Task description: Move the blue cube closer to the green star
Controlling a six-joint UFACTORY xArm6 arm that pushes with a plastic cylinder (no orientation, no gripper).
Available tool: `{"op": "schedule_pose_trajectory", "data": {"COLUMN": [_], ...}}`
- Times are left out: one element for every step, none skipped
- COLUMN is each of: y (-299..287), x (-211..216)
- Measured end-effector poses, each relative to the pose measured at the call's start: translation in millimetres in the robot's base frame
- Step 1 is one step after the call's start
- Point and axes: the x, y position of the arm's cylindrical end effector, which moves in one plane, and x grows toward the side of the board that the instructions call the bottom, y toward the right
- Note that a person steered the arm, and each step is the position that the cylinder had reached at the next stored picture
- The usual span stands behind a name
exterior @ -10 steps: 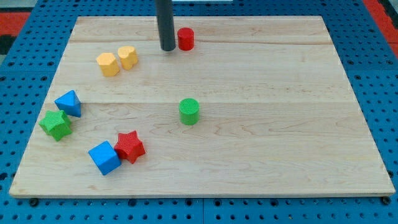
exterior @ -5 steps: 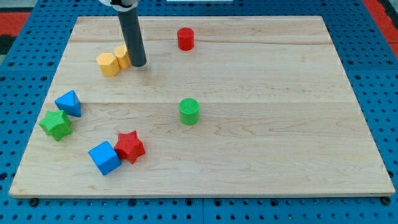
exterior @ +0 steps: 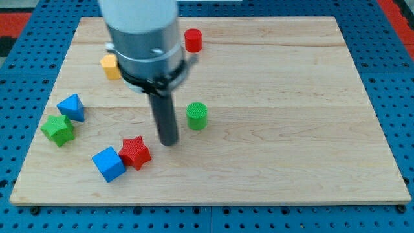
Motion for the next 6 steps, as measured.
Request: {"op": "schedule_pose_trajectory", "data": {"y": [38, -17, -75, -96, -112, -120], "x": [52, 82, 86, 47, 2, -5]}}
